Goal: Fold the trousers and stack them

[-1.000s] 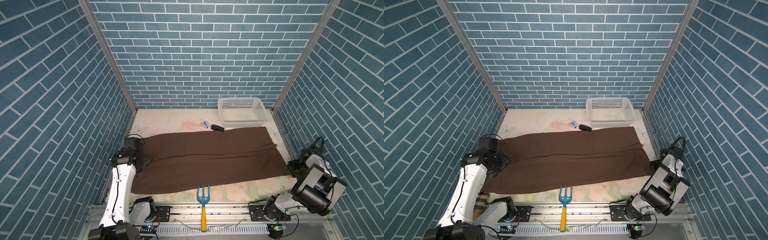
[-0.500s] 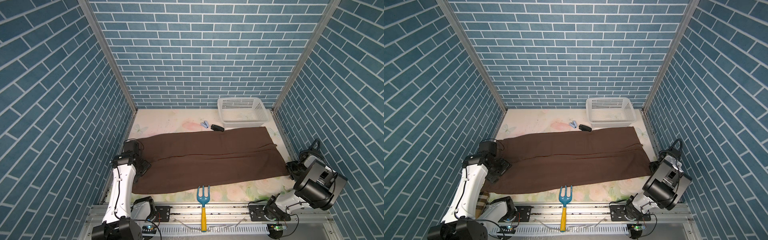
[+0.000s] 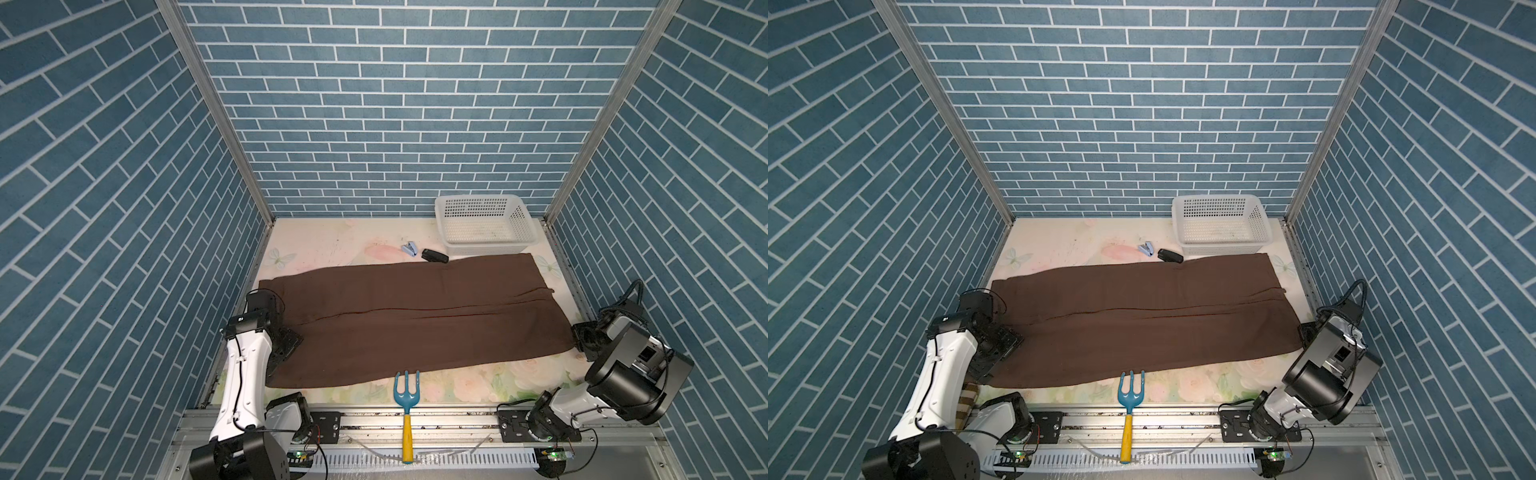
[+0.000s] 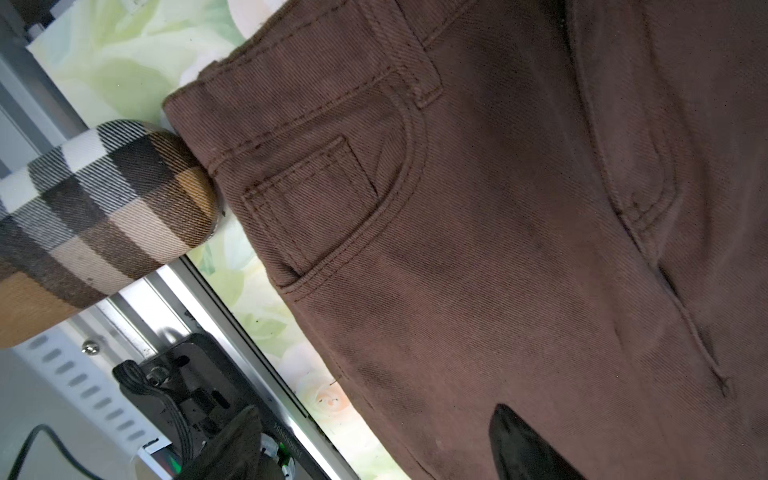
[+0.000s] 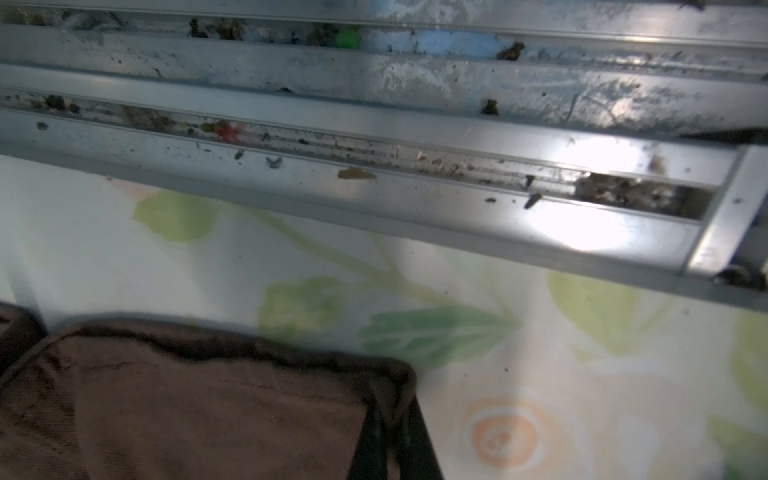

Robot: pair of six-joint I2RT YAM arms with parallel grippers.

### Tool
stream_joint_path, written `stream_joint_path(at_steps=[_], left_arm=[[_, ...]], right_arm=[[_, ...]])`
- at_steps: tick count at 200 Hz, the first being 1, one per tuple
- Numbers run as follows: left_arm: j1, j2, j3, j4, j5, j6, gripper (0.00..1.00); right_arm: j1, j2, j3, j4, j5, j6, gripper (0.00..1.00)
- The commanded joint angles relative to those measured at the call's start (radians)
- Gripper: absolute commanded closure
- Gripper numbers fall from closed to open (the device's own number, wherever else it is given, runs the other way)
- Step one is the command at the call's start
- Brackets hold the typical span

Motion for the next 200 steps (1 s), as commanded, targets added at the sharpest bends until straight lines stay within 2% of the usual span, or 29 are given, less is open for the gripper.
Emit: stream_joint_path(at_steps=[1, 32, 72, 116, 169, 182, 200], left_arm=[[0.012, 0.010, -0.029, -0.021, -0.066, -0.054, 0.11], [0.038, 0.055, -0.099, 0.070, -0.073, -0.092, 0.08], [0.096, 0.145, -0.132, 0.149, -0.062, -0.081, 0.01], [0.168, 0.175, -0.171, 0.237, -0.051, -0.061, 0.01], [0.187, 0.223, -0.219, 0.429, -0.049, -0.062, 0.13], [0.187, 0.237, -0.215, 0.456, -0.049, -0.059, 0.19], [0.186, 0.256, -0.206, 0.473, -0.061, -0.040, 0.37]], right_arm=[[0.003, 0.055, -0.042, 0.008, -0.085, 0.045, 1.00], [0.004, 0.037, -0.043, 0.005, -0.078, 0.042, 1.00], [0.004, 0.015, -0.035, -0.015, -0.056, 0.031, 1.00], [0.003, 0.051, -0.037, -0.002, -0.074, 0.036, 1.00], [0.003, 0.040, -0.027, -0.011, -0.065, 0.033, 1.00], [0.004, 0.038, -0.025, -0.014, -0.062, 0.031, 1.00], [0.002, 0.037, -0.020, -0.018, -0.060, 0.031, 1.00]])
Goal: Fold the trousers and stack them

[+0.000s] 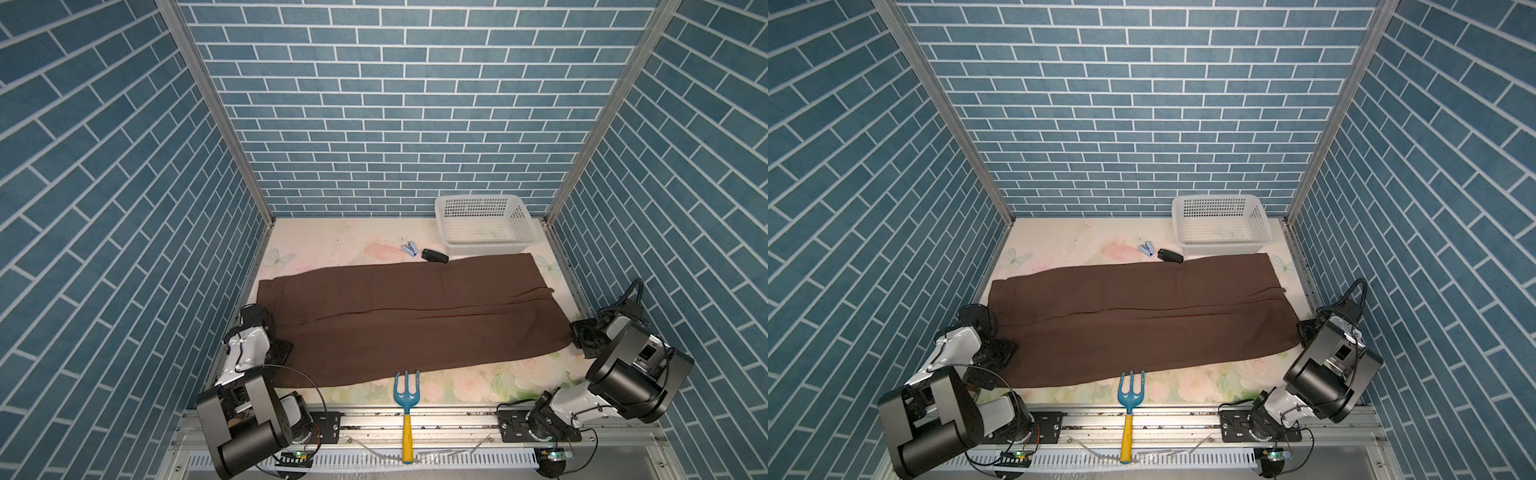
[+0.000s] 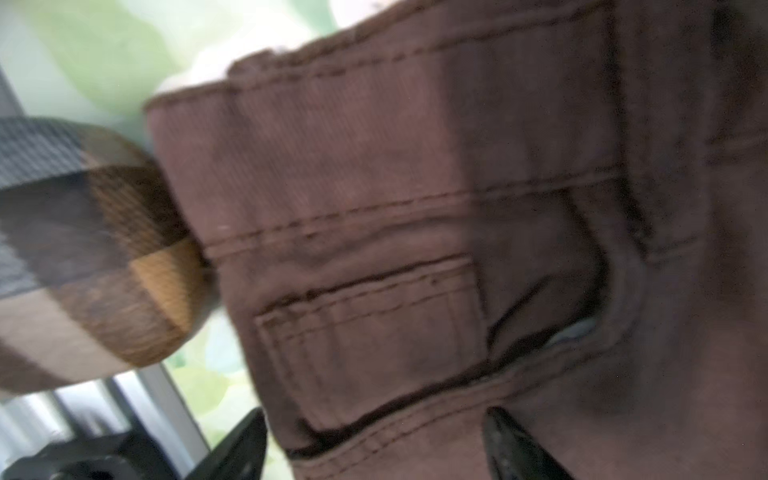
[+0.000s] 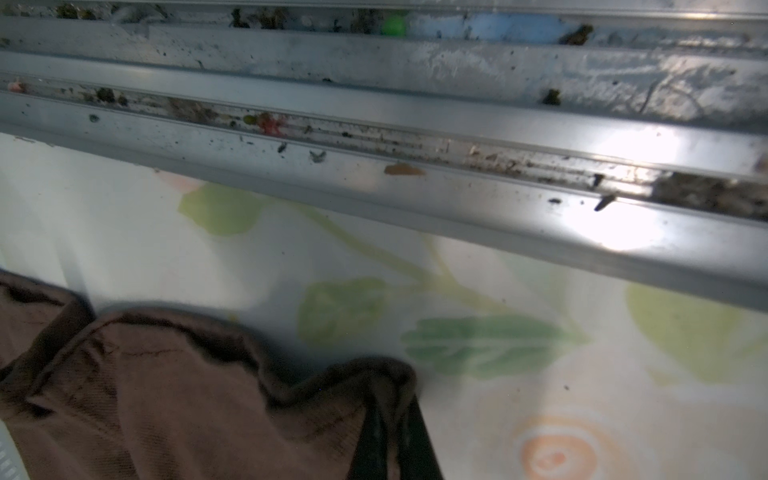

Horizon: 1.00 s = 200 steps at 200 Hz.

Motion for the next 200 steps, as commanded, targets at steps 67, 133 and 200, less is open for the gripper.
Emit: stream_joint_path(at_steps=[67, 133, 200], left_arm=[[0.033, -0.052, 0.131, -0.053, -0.035, 0.070, 1.00], [0.113, -0.161, 0.494, -0.325, -0.123, 0.157, 1.00], [0.208, -0.155, 0.650, -0.392, -0.119, 0.218, 1.00]], right_arm=[[-0.005, -0.016, 0.006, -0.083, 0.001, 0.028, 1.00], [-0.004, -0.210, 0.074, -0.169, 0.089, 0.021, 1.00], [-0.005, -0.371, 0.126, -0.173, 0.150, 0.096, 1.00]])
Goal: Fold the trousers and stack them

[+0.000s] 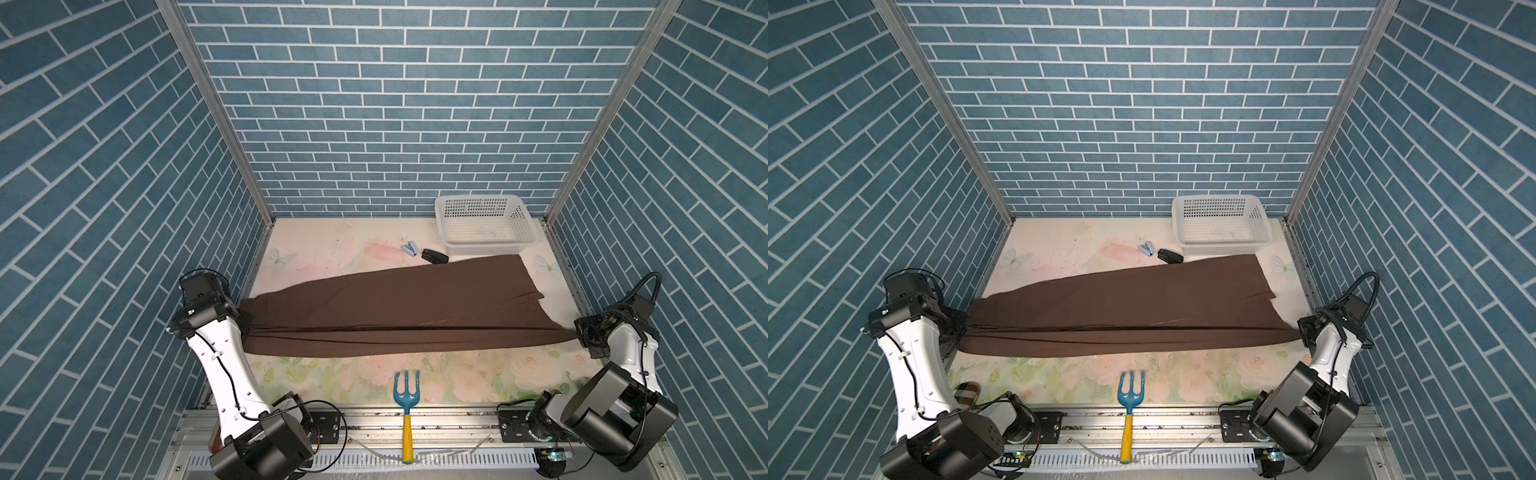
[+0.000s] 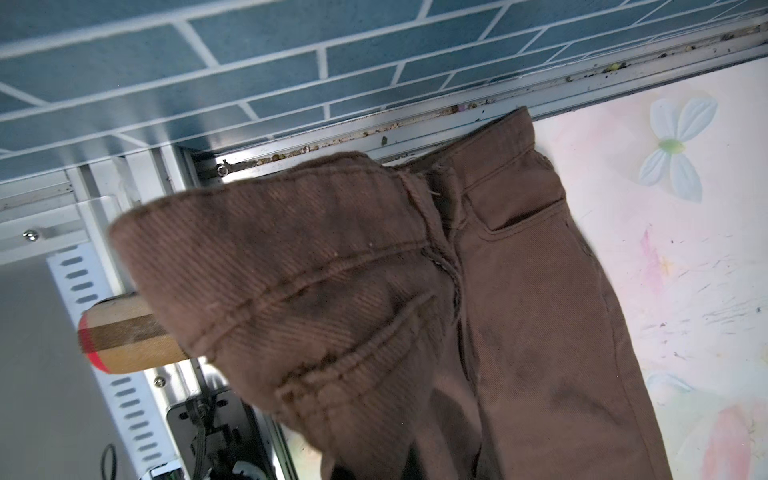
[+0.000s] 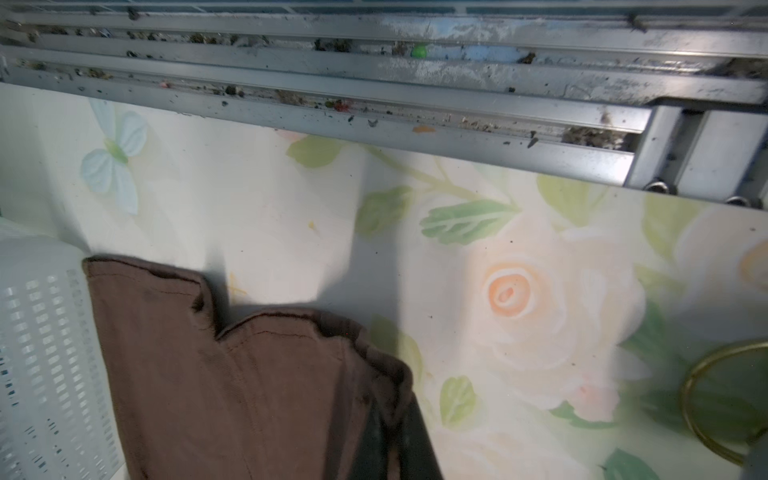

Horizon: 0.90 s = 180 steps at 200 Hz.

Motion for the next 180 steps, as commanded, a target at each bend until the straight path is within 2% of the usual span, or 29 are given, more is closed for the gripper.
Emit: stream_joint_path(at_steps=[1, 35, 78, 180], left_arm=[[0.028, 0.000, 0.065, 0.049, -0.127, 0.037, 1.00], [0.030, 0.031, 0.070, 0.073, -0.121, 0.043, 1.00], [0.030, 0.092, 0.068, 0.143, -0.099, 0.036, 1.00], [0.030, 0.227, 0.092, 0.256, -0.086, 0.010, 1.00]], right_arm=[[-0.014, -0.031, 0.084, 0.096, 0.118, 0.078, 1.00], [0.017, -0.004, 0.172, 0.150, 0.099, 0.123, 1.00], [0.208, 0.099, 0.343, 0.123, 0.285, 0.039, 1.00], [0.332, 0.293, 0.495, 0.192, 0.422, -0.037, 1.00]])
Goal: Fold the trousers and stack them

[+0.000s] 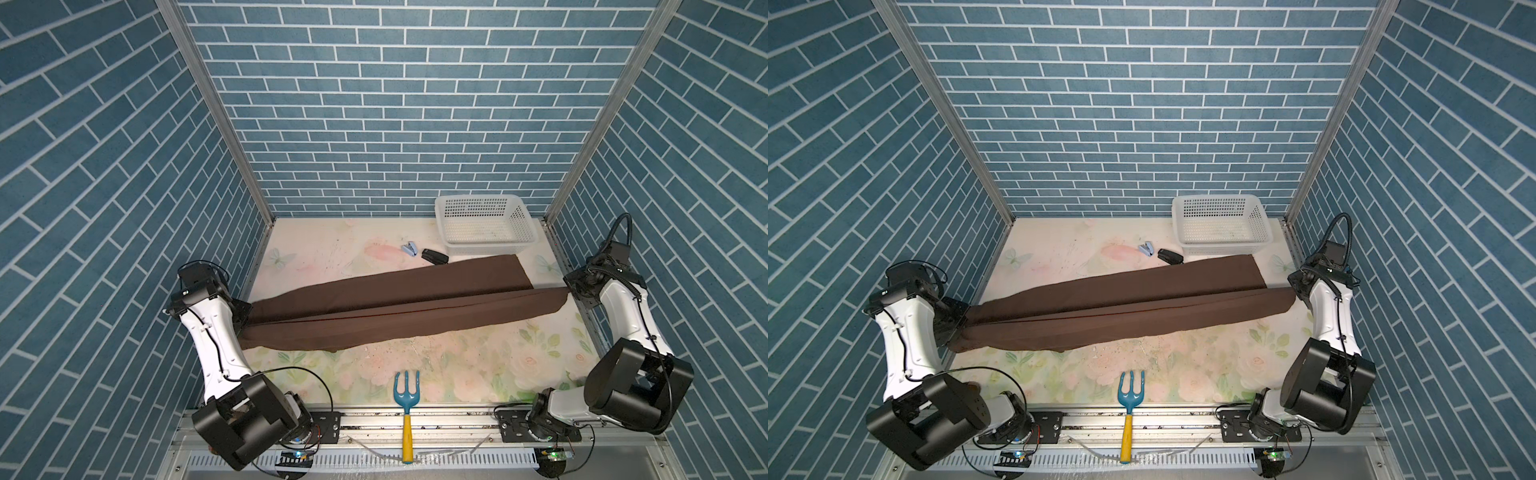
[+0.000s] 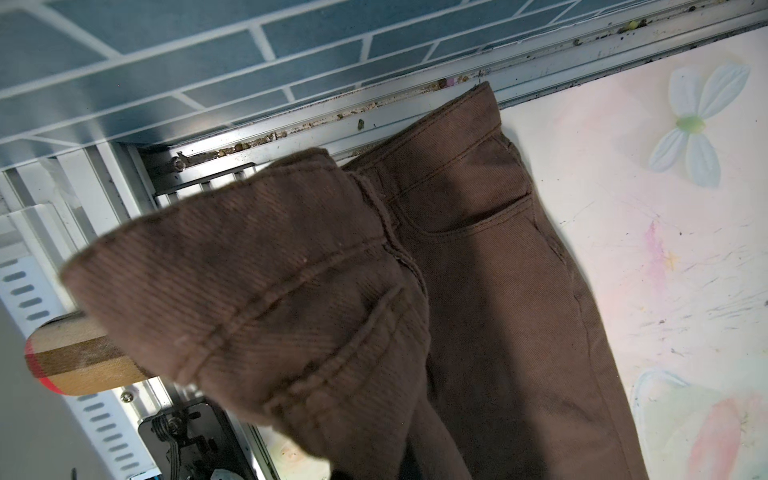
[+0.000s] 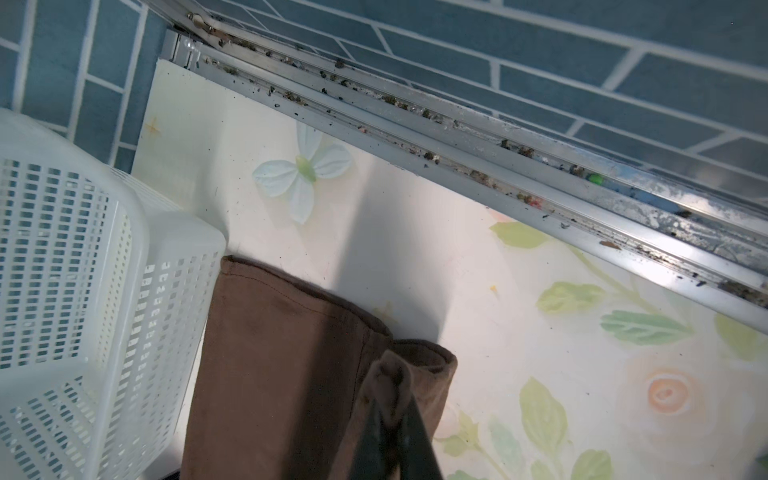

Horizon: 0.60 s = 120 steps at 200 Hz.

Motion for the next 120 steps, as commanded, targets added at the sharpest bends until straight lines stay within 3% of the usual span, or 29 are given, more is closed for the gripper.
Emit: stream_joint_path(at_steps=[1, 120], left_arm=[[0.027, 0.033, 0.055, 0.182, -0.157, 0.000, 1.00], [-0.012, 0.220, 0.094, 0.322, -0.039, 0.034, 1.00]], right_arm=[[-0.004, 0.031, 0.109, 0.177, 0.235, -0.050, 1.00], [0.132, 0.297, 0.269, 0.368, 0.286, -0.143, 1.00]])
